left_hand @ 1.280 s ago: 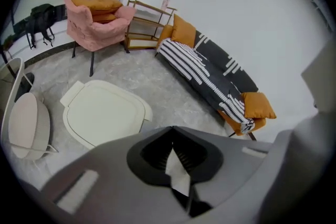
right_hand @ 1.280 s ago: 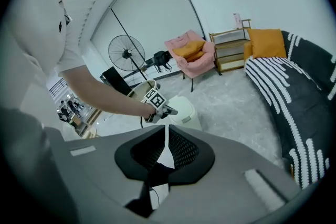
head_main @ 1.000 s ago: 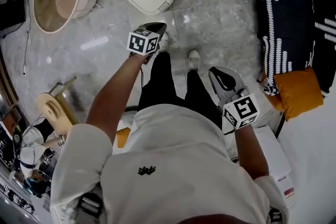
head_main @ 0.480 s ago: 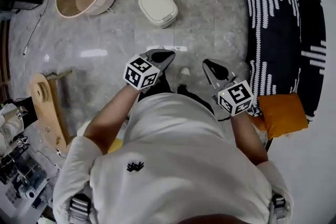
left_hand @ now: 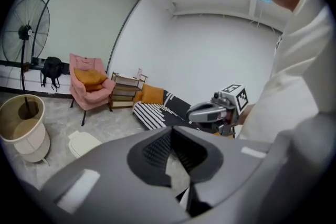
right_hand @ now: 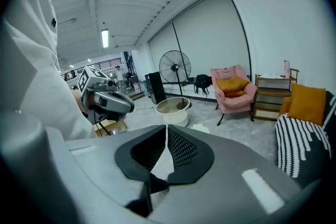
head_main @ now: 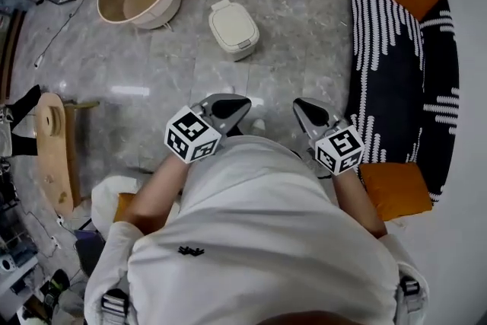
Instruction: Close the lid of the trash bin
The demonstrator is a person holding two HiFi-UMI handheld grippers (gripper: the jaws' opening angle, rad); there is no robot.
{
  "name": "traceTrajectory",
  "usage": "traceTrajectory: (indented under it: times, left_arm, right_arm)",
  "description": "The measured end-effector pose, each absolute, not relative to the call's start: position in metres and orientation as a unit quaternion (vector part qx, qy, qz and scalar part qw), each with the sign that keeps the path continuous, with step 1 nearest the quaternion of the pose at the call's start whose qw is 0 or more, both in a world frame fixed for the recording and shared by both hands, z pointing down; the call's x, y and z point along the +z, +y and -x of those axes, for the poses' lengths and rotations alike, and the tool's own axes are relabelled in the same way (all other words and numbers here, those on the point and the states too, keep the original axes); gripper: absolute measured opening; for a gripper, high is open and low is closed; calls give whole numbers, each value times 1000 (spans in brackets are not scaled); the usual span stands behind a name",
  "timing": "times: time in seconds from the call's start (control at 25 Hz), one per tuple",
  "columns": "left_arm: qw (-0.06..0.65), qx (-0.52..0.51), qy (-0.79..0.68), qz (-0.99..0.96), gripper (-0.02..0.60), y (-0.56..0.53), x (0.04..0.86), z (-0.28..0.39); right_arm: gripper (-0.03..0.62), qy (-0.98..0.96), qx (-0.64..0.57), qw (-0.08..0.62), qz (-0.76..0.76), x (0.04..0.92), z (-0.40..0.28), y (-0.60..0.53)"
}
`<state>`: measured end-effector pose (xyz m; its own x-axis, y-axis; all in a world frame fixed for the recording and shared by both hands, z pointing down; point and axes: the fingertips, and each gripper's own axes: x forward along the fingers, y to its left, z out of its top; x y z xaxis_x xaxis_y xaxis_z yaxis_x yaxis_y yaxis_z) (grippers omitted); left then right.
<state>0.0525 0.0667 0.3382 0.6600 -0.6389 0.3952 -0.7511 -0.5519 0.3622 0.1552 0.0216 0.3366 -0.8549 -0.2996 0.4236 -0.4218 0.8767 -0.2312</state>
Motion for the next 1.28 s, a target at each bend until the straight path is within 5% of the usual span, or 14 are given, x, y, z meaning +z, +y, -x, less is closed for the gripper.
traceTrajectory:
  times: [1.28]
  left_arm:
    - [233, 120, -429, -864, 55, 66, 330, -49]
  right_arm:
    - [9, -962, 123, 174, -171, 312, -156, 24]
